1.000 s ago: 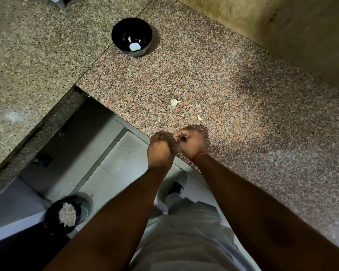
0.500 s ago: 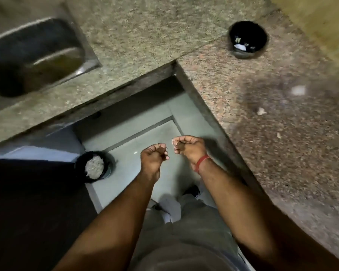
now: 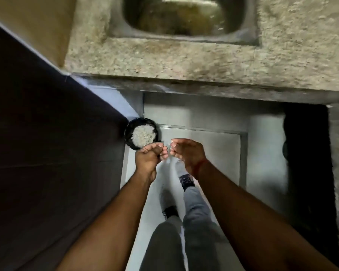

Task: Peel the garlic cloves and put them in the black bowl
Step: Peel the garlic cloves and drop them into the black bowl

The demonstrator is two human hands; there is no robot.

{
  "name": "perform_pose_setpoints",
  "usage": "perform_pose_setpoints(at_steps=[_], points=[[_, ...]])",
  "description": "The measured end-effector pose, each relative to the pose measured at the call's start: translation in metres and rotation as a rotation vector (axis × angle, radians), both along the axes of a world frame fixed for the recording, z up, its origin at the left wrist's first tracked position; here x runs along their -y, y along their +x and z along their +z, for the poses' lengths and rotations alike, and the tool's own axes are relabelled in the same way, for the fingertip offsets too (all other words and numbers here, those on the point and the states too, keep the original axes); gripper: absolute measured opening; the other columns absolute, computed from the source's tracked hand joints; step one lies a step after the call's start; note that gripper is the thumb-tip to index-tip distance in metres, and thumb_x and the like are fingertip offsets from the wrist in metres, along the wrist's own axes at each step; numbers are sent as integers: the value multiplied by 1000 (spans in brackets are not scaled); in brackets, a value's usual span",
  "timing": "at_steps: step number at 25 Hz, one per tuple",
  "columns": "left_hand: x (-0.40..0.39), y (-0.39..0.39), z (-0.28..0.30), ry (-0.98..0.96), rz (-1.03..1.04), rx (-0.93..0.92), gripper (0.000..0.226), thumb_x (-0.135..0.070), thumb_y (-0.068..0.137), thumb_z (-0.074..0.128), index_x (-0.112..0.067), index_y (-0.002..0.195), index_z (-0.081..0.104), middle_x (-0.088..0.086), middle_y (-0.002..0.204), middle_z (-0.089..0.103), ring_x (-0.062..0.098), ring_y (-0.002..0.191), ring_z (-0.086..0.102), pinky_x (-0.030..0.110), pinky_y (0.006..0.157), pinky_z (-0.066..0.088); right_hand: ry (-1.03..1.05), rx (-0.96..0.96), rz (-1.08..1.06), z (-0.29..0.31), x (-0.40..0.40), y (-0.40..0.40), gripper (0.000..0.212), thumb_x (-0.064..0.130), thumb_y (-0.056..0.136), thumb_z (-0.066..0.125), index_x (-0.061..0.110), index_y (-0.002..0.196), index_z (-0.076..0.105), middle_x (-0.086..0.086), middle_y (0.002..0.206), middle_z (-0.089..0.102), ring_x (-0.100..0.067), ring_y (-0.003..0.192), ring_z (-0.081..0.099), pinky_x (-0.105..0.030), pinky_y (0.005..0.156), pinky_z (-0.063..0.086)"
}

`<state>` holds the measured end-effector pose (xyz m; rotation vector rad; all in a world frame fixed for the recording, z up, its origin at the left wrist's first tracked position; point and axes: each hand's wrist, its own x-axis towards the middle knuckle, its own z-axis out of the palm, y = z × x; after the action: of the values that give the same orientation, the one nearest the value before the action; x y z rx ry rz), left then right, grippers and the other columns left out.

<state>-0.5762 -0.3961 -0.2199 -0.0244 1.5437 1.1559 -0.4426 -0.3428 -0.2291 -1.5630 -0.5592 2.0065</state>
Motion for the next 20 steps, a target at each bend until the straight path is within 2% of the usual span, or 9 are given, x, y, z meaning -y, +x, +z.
perform_pose_setpoints(at_steps=[3, 8, 11, 13, 14, 15, 17, 18, 20], points=[[-17, -49, -78, -51, 148, -13, 13, 2, 98, 60, 11, 102, 69, 15, 77, 71, 18, 62, 65, 24, 63, 60, -42, -46, 95, -84, -33, -58, 21, -16, 89, 61, -20, 109, 65, -22, 81, 73, -28, 67, 73, -32, 65, 62], [-40, -107, -196, -70, 359, 28, 21, 13, 96, 49, 4, 92, 68, 21, 83, 71, 24, 67, 70, 30, 61, 62, 74, -3, 313, -193, -72, -141, 23, -22, 85, 63, -15, 107, 67, -11, 69, 72, -19, 60, 69, -29, 64, 62], [-56, -128, -256, -76, 505, 202, 25, 3, 102, 41, 4, 110, 65, 26, 106, 70, 31, 84, 70, 35, 77, 63, 171, 213, 401, -247, -85, -178, 22, -22, 82, 64, -7, 96, 74, -20, 86, 74, -30, 78, 70, -40, 81, 61], [-64, -136, -285, -115, 563, 330, 30, -11, 106, 40, 4, 121, 62, 26, 118, 68, 31, 89, 69, 36, 74, 61, 288, 340, 531, -273, -86, -191, 26, -17, 83, 65, -2, 100, 77, -15, 94, 76, -25, 88, 71, -27, 80, 59], [-69, -138, -297, -127, 571, 373, 35, -17, 107, 39, 3, 122, 62, 26, 124, 67, 33, 94, 68, 39, 75, 60, 368, 368, 650, -281, -83, -197, 27, -12, 85, 65, 0, 105, 77, -12, 99, 76, -21, 92, 70, -22, 77, 57], [-72, -141, -307, -124, 569, 417, 38, -23, 106, 39, 3, 119, 63, 25, 126, 67, 33, 101, 67, 41, 80, 58, 479, 391, 829, -287, -79, -200, 27, -4, 89, 63, 1, 112, 75, -12, 107, 76, -21, 98, 69, -23, 81, 56], [-77, -148, -313, -89, 550, 482, 44, -32, 105, 40, 2, 116, 65, 23, 120, 70, 34, 108, 67, 43, 93, 55, 701, 422, 1210, -303, -70, -202, 38, 15, 98, 53, 4, 131, 67, -15, 133, 67, -26, 123, 61, -35, 107, 46], [-76, -153, -315, -80, 546, 487, 46, -35, 104, 41, 1, 115, 66, 22, 111, 73, 33, 101, 70, 41, 90, 57, 756, 438, 1377, -313, -70, -200, 46, 21, 101, 48, 6, 143, 57, -14, 148, 55, -27, 138, 50, -36, 119, 34], [-67, -162, -316, -100, 547, 471, 42, -37, 103, 41, -3, 107, 65, 17, 93, 73, 27, 74, 70, 33, 66, 58, 713, 583, 1628, -330, -80, -198, 55, 26, 107, 44, 14, 160, 33, -6, 166, 29, -24, 154, 25, -33, 125, 16]])
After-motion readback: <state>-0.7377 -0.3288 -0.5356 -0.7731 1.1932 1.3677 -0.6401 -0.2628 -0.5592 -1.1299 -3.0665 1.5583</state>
